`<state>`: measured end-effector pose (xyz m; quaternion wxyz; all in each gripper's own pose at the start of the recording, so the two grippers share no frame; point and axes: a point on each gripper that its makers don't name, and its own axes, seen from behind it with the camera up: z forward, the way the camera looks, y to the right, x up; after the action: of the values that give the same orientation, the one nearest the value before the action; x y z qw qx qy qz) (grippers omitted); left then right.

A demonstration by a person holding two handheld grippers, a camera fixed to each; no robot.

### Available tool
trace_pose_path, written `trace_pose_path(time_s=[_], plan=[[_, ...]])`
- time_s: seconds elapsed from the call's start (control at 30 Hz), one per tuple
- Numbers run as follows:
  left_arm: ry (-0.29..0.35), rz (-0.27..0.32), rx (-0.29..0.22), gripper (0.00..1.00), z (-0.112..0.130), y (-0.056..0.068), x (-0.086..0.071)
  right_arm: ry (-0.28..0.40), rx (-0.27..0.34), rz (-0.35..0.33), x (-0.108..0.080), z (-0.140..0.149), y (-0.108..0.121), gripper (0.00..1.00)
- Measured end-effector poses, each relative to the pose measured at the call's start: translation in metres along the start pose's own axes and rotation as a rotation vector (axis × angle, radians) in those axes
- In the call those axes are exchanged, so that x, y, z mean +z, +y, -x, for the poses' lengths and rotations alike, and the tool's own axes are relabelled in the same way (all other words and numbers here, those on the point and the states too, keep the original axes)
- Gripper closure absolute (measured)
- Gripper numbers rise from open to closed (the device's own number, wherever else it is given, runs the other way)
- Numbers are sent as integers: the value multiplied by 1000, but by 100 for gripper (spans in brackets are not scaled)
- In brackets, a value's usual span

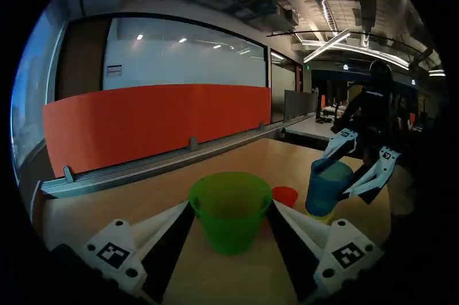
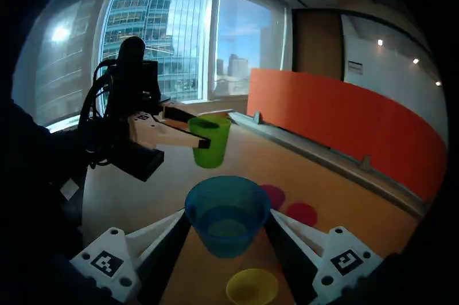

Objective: Pour water

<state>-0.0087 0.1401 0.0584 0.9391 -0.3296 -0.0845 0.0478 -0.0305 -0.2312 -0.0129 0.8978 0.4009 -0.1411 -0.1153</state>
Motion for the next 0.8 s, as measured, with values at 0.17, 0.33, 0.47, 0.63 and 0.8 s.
trace_pose_path(time_s=[0.17, 0.33, 0.47, 0.63, 0.8], plan=[[8, -2, 7, 14, -3, 3, -4, 26, -2, 0, -4, -7, -4, 11], [13, 5, 8, 14, -4, 7, -6, 65, 4, 1, -7, -16, -5, 11], [17, 8, 11, 14, -4, 10, -7, 97, 4, 6, -11, -25, -5, 11], [16, 15, 11, 14, -3, 14, -8, 135, 5, 12, -16, -35, -5, 11], [16, 21, 13, 14, -3, 18, -8, 174, 12, 14, -19, -45, -4, 11]])
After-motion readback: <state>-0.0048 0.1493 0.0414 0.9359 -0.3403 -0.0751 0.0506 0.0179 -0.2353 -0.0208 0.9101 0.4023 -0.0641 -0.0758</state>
